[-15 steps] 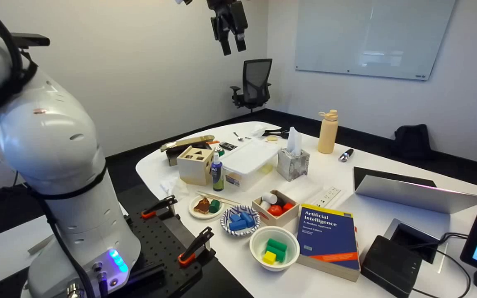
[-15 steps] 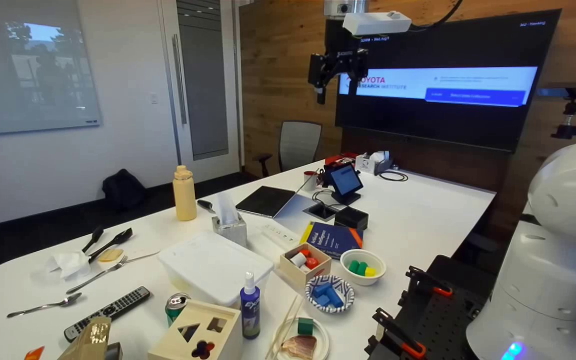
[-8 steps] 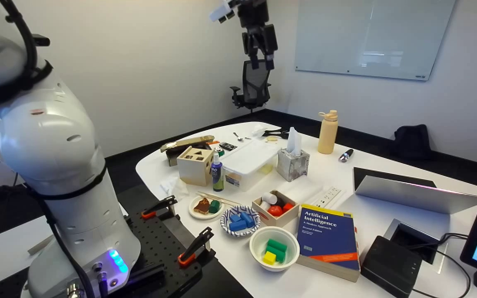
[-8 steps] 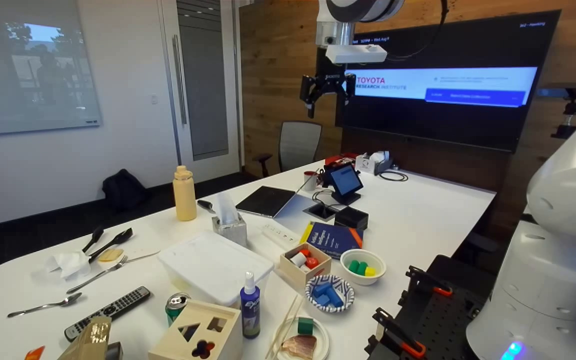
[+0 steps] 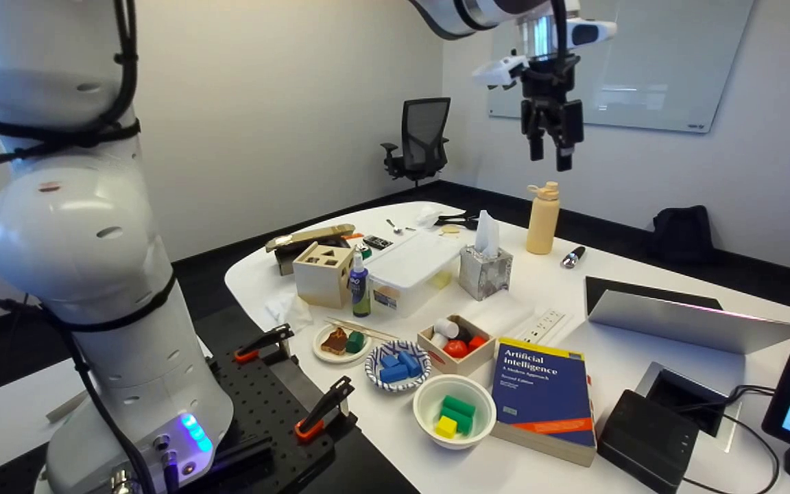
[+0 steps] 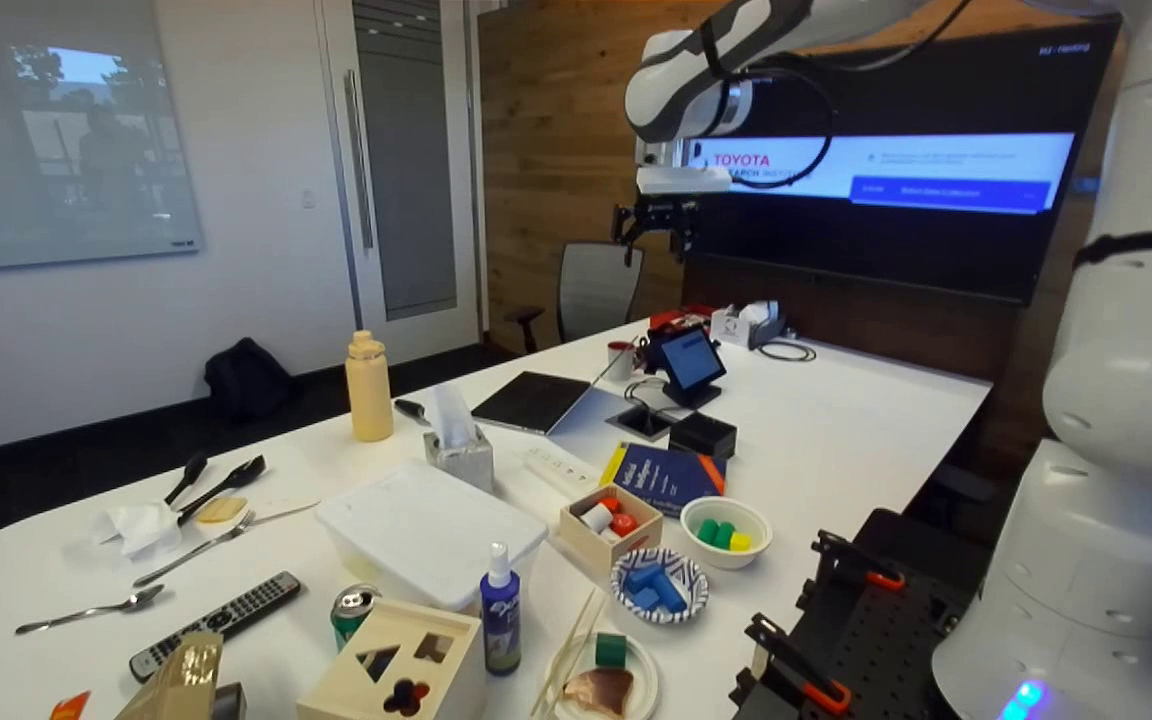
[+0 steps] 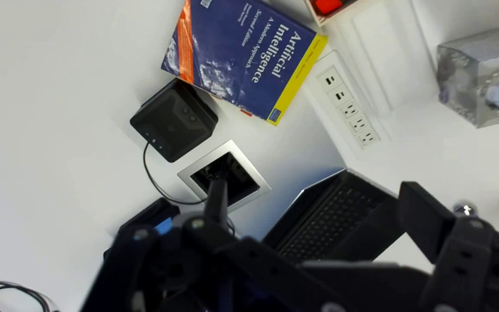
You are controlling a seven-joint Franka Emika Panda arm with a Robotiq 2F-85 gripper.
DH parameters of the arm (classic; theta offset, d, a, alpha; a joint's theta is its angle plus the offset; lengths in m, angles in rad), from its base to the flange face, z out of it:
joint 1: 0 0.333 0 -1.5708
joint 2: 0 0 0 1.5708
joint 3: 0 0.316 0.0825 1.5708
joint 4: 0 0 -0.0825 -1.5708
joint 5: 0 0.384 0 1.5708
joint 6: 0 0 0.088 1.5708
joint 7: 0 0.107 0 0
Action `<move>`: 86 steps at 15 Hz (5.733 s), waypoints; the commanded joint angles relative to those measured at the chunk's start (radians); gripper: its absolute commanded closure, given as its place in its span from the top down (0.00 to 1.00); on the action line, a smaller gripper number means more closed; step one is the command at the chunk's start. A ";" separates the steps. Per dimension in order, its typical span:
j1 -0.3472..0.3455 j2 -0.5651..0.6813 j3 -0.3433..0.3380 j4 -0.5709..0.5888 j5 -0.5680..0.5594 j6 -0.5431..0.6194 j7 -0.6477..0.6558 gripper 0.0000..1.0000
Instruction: Press a button on the black device.
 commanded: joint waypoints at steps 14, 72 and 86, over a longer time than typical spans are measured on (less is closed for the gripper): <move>-0.143 0.483 -0.132 0.343 0.202 -0.070 0.024 1.00; -0.225 0.923 -0.120 0.698 0.319 -0.039 0.091 0.00; -0.001 0.374 -0.167 0.320 0.238 -0.240 0.163 1.00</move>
